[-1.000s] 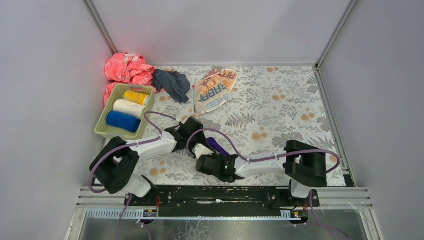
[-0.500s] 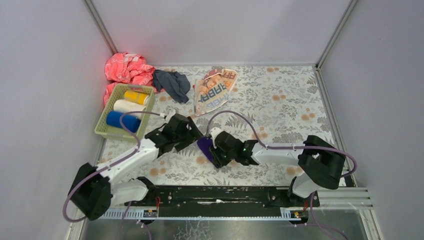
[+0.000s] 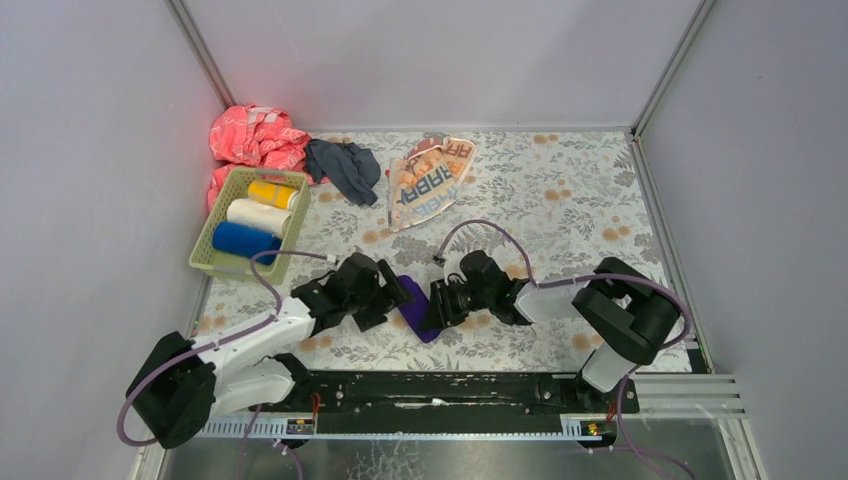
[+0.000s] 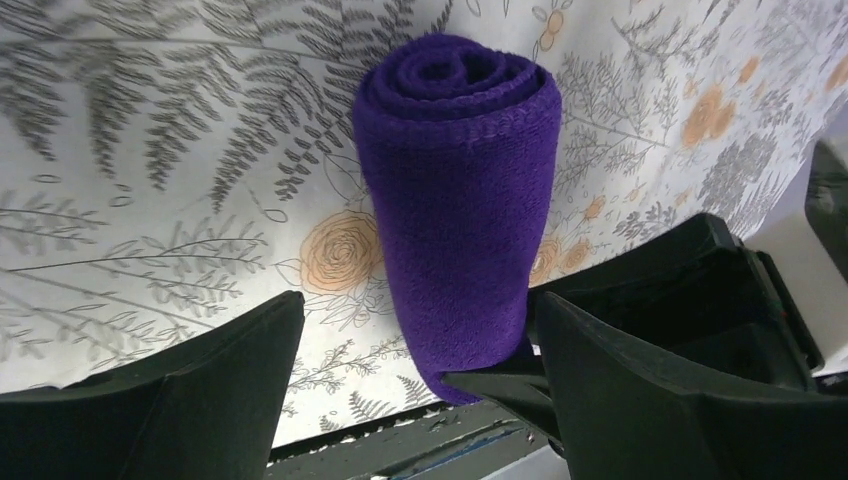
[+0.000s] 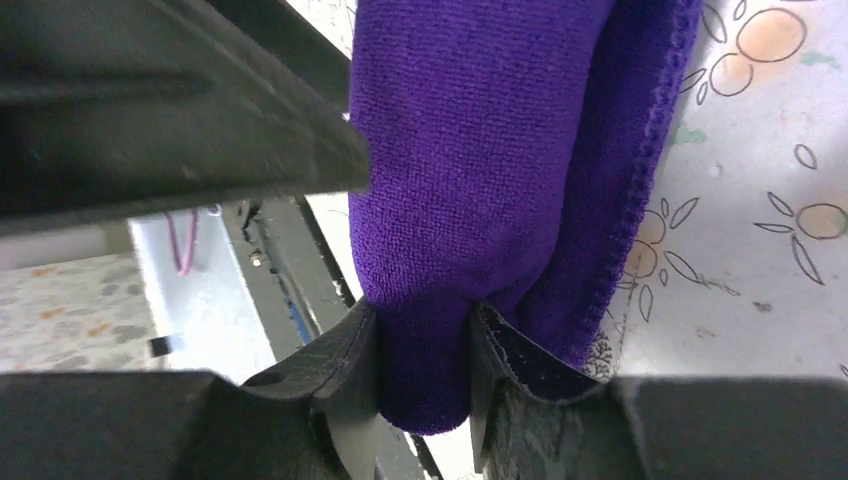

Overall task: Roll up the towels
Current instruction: Roll the towel at the center of the board, then pick up the towel at the center of the board.

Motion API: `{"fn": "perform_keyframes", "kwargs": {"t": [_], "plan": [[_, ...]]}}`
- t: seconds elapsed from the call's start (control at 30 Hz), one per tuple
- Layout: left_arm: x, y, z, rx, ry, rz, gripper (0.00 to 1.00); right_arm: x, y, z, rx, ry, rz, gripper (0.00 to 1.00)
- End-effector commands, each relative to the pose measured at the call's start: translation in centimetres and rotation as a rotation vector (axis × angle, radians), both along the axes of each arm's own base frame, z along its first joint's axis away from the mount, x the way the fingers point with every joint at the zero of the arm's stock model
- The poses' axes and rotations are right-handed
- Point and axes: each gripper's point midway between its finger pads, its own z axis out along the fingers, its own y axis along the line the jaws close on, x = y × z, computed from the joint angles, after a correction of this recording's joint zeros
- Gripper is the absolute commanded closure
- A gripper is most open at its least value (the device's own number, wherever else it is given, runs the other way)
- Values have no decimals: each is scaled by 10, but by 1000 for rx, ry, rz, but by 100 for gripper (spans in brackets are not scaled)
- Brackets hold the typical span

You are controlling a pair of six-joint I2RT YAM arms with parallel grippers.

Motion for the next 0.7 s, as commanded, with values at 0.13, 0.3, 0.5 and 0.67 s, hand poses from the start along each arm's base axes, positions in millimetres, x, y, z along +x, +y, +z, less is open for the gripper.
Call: {"fn": "perform_keyframes", "kwargs": {"t": [0.13,0.3,0.5,0.67], "plan": [[5,-44,-3,-138,-5,-34,22,-28,-19,-32,55,343,-13,73],[6,-45,-11,-131,2,-24,30,-27,-25,-45,78,454,-66,73],[8,-42,-18,-103,-2,-27,36,-26,-29,-56,83,536,-101,73],[8,-45,-21,-98,4,-39,38,-25,-33,-59,130,633,-142,72]]}}
